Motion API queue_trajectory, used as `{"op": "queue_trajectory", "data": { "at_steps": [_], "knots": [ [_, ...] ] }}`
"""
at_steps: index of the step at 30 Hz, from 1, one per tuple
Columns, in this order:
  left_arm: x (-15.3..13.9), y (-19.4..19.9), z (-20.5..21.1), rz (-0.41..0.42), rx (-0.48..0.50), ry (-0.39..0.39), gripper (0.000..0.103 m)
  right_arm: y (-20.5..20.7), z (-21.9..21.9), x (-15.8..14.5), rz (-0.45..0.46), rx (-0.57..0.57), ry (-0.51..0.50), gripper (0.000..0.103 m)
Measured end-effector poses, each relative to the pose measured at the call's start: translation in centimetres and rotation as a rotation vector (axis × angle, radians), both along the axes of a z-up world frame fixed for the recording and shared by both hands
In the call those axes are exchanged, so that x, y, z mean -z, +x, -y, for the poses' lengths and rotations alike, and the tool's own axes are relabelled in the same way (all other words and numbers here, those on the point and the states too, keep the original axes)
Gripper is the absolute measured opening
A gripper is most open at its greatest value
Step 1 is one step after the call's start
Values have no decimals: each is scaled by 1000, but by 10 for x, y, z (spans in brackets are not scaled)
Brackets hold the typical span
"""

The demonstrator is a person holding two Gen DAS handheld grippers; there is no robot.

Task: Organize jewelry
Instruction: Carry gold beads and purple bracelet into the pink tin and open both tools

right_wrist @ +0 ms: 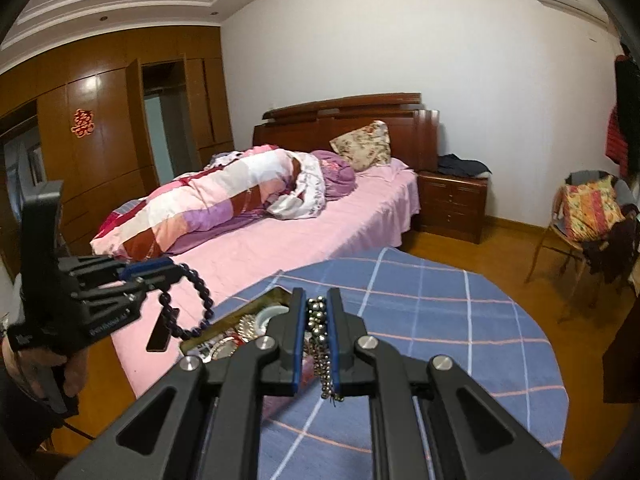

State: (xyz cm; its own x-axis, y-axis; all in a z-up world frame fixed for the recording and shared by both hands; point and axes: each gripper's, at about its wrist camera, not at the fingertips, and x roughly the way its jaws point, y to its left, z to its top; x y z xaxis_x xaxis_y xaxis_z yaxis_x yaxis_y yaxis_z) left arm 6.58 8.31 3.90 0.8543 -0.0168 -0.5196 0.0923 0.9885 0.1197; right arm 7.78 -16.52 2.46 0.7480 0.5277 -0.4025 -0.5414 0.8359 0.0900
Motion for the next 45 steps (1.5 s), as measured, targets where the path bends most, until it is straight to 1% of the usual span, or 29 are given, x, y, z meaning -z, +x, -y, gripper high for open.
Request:
{"op": "queue_trajectory", "data": {
  "at_steps": [7, 18, 24, 37, 45],
  "knots": [
    [8, 4, -10, -18, -18, -20, 13, 3, -29, 0, -1, -60, -11, 13],
    [25, 9, -19, -55, -38, -29, 13, 12, -67, 13, -42, -129, -29, 13],
    [37, 14, -24, -83, -52, -40, 13, 19, -81, 22, -60, -137, -38, 13],
    [65, 25, -31, -146, -62, -59, 13, 31, -103, 53, -128, -146, -74, 13],
    [75, 28, -31, -169, -64, -59, 13, 36, -110, 71, -168, -147, -100, 13]
  ]
}}
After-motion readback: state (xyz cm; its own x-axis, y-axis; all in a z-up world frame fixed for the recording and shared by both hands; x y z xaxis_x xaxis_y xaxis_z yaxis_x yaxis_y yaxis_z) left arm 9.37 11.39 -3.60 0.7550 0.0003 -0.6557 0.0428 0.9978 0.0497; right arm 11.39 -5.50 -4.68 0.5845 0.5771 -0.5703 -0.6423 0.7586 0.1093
